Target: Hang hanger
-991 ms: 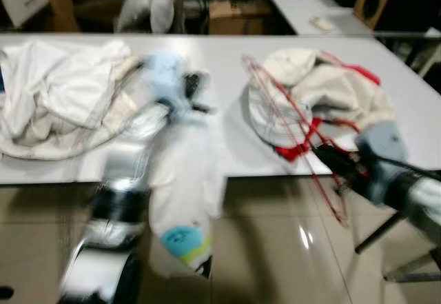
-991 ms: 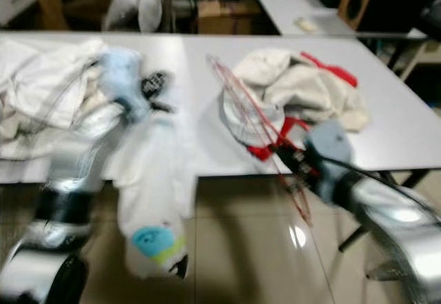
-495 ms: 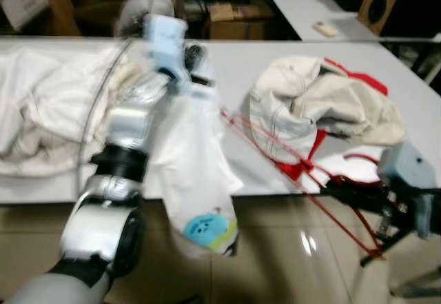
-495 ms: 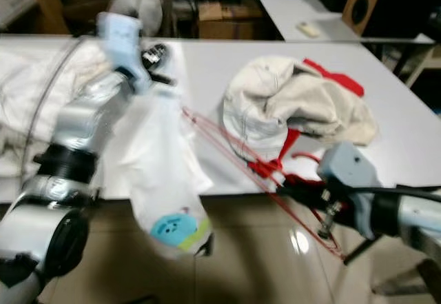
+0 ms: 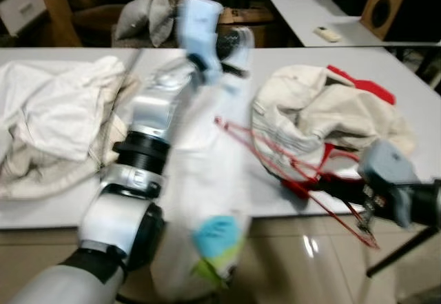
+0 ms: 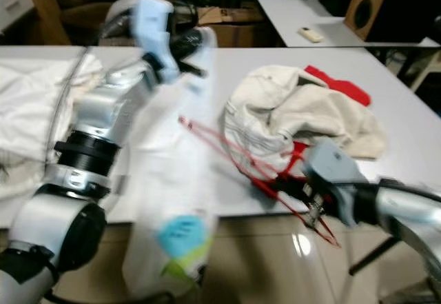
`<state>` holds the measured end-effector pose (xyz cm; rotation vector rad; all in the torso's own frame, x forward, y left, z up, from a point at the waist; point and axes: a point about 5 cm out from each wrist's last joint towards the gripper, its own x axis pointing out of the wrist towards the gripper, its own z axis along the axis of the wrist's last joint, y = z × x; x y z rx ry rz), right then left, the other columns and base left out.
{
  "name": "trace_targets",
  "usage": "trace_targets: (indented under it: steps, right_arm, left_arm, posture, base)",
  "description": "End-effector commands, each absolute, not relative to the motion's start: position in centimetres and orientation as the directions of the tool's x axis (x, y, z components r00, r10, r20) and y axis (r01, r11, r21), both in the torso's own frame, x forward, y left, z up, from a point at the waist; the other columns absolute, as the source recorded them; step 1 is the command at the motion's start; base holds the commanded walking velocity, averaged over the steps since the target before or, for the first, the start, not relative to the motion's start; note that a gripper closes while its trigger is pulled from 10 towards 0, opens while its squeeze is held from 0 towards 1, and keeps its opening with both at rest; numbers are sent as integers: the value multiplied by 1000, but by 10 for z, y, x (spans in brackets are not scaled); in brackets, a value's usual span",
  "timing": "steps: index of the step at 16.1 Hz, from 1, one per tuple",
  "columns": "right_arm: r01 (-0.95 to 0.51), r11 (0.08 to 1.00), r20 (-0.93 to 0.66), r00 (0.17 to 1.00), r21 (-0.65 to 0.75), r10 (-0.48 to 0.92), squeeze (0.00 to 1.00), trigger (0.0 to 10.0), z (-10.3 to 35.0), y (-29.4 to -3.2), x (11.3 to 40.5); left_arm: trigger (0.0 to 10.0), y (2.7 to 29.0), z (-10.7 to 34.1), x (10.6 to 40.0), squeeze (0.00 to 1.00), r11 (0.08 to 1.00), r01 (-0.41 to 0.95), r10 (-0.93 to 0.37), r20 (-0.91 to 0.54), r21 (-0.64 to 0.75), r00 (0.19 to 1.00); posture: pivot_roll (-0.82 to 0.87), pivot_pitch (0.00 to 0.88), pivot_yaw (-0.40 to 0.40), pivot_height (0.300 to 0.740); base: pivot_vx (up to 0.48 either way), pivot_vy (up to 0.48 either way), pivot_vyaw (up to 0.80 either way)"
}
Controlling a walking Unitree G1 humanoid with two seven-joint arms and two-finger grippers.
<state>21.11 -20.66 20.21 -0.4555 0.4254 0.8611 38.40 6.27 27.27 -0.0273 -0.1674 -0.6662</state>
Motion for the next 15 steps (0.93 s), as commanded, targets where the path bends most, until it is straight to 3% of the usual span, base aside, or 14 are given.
trace_targets:
  steps: [1, 8, 10, 13, 15]
  right_arm:
    - [-801, 553, -510, 583, -230, 632, 0, 10000, 203, -200, 215]
    - [-864, 430, -523, 502, -262, 689, 0, 10000, 207, -179, 245]
    - [-880, 396, -526, 474, -262, 706, 0, 10000, 211, -174, 250]
    - [-875, 387, -542, 485, -291, 687, 0, 10000, 214, -169, 267]
    - [-854, 407, -557, 521, -325, 647, 0, 10000, 218, -172, 282]
  left_arm:
    - [10000, 77, 286, 384, 0, 805, 593, -586, 205, 35, 784]
    - [10000, 85, 309, 372, 0, 799, 601, -583, 273, 23, 765]
    - [10000, 87, 312, 370, 0, 801, 599, -575, 280, 2, 769]
    - [10000, 82, 307, 360, 0, 757, 649, -647, 226, 79, 728]
    - [10000, 83, 318, 353, 0, 735, 672, -667, 269, 90, 695]
  posture:
    - [-52, 0, 6, 740]
    - [-29, 0, -33, 740]
    - [-30, 0, -43, 740]
    - [-37, 0, -41, 740]
    - [-37, 0, -43, 740]
  base:
    - [319, 0, 0]
    - [321, 0, 0]
    - [0, 0, 0]
    - [0, 0, 0]
    - [0, 0, 0]
